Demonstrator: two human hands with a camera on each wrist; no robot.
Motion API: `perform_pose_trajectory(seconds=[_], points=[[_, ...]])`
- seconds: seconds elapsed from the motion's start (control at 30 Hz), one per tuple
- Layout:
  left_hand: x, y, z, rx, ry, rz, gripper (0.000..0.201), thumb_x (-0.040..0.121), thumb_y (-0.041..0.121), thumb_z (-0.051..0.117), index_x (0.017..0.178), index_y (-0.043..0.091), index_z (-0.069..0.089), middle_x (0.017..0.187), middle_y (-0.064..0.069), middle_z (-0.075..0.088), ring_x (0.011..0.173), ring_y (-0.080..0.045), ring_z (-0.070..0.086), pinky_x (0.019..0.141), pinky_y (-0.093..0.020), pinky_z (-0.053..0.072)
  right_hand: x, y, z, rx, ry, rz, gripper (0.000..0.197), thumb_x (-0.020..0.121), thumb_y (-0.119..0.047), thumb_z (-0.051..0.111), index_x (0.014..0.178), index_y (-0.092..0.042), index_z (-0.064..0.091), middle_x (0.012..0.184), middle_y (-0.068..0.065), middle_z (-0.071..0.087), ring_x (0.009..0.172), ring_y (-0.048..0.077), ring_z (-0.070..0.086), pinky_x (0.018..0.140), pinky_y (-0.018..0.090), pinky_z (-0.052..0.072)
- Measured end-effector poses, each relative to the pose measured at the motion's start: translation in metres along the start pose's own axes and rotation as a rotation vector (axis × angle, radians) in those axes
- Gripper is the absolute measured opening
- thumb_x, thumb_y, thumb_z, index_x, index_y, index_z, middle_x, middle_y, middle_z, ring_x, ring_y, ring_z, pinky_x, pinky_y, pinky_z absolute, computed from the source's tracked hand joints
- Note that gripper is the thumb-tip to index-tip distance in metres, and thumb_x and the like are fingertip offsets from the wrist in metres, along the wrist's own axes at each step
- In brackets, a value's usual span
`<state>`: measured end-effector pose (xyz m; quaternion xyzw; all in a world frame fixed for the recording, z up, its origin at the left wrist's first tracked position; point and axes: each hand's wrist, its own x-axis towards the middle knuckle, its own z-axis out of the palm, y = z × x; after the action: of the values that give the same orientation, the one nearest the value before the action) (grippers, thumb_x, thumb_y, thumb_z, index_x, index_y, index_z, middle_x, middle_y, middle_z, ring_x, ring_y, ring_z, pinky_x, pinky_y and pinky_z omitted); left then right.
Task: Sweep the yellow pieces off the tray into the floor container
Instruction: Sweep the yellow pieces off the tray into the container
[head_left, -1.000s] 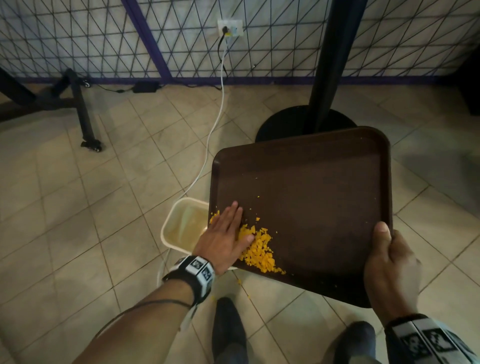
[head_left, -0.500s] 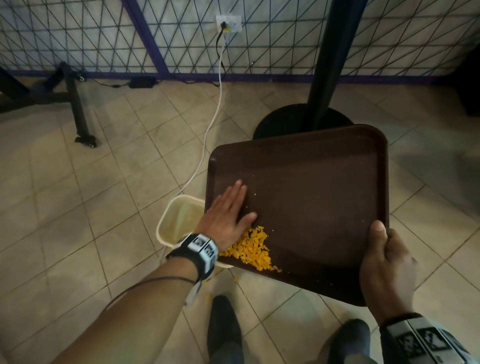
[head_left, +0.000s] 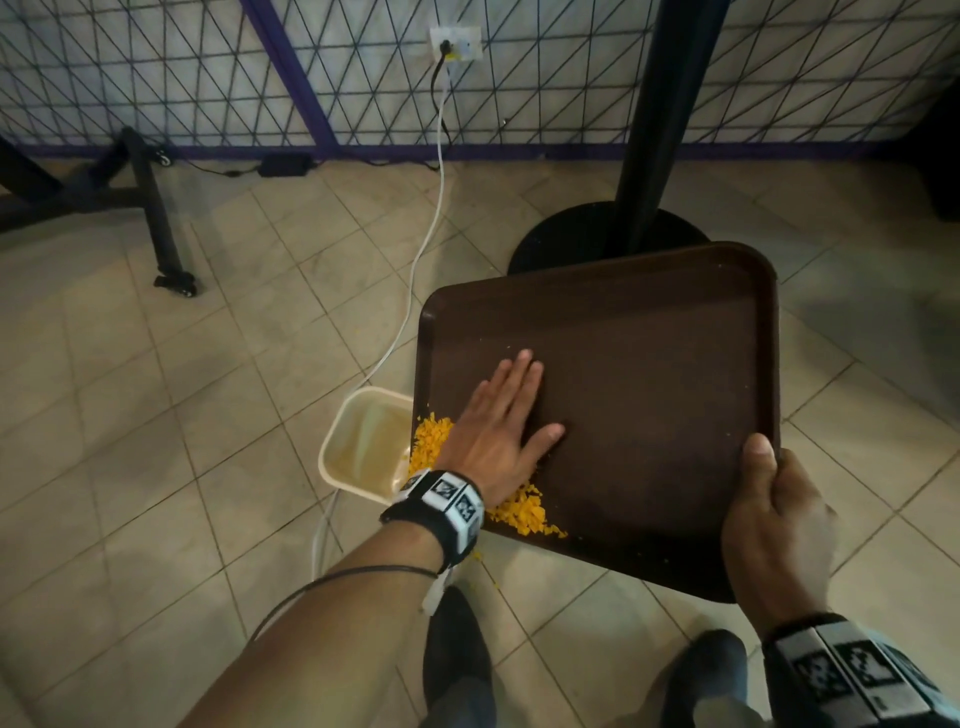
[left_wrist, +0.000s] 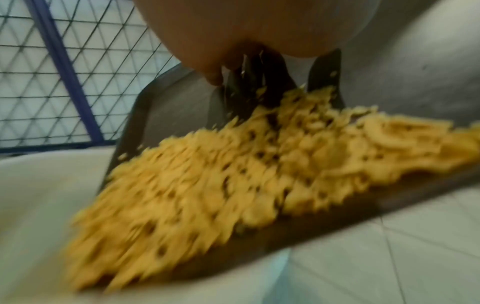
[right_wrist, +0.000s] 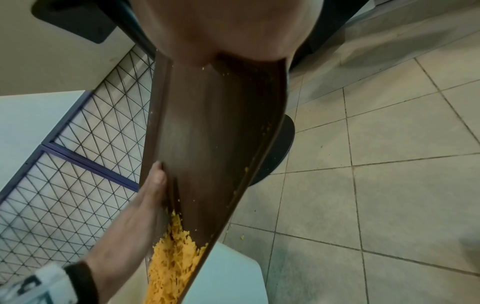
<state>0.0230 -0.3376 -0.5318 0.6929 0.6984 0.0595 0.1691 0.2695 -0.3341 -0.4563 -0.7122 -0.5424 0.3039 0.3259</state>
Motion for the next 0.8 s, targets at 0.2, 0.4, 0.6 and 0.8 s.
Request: perform_pose_trajectory(seconds=[0.2,0.4,0.6,0.8], points=[[-0.031,-0.053,0.006,-0.028,-0.029,-0.232,0.076,0.095,0.068,0.006,0.156,0.024,-0.009,0.162,0.006,-0.019,0.149,-0.01,-0.011,0.123,-0.041,0.009,0.001,0.005,0.0,0.024,-0.018,0.002,0.044,0.104,-0.039,0.031,0.088,-0.007,0.055,0.07,0.006,0.053,0.067,0.027,0.049,0.061,0.035,0.034],[0.046,-0.031,-0.037,-0.166,0.11,-0.182,0.076,0.097,0.066,0.013,0.157,0.023,-0.002,0.164,0.004,-0.011,0.151,-0.014,-0.003,0.121,-0.033,0.005,0.0,0.003,0.0,0.017,-0.01,-0.013,0.043,0.104,-0.037,0.032,0.086,-0.005,0.053,0.07,0.008,0.052,0.061,0.019,0.046,0.053,0.029,0.031],[0.004,-0.034,-0.001,-0.166,-0.046,-0.214,0.08,0.094,0.071,0.009,0.156,0.024,-0.007,0.164,0.006,-0.015,0.15,-0.012,-0.007,0.122,-0.036,0.004,0.001,0.006,0.001,0.002,0.001,-0.028,0.045,0.104,-0.04,0.031,0.084,-0.006,0.054,0.074,0.014,0.056,0.068,0.032,0.049,0.061,0.038,0.036],[-0.021,-0.062,-0.004,-0.079,-0.067,-0.302,0.082,0.092,0.072,0.003,0.156,0.022,-0.006,0.164,0.003,-0.012,0.151,-0.015,-0.004,0.122,-0.039,0.007,0.0,0.005,0.0,-0.019,0.004,-0.031,0.044,0.104,-0.037,0.032,0.083,-0.005,0.053,0.074,0.014,0.054,0.07,0.03,0.047,0.062,0.036,0.031]])
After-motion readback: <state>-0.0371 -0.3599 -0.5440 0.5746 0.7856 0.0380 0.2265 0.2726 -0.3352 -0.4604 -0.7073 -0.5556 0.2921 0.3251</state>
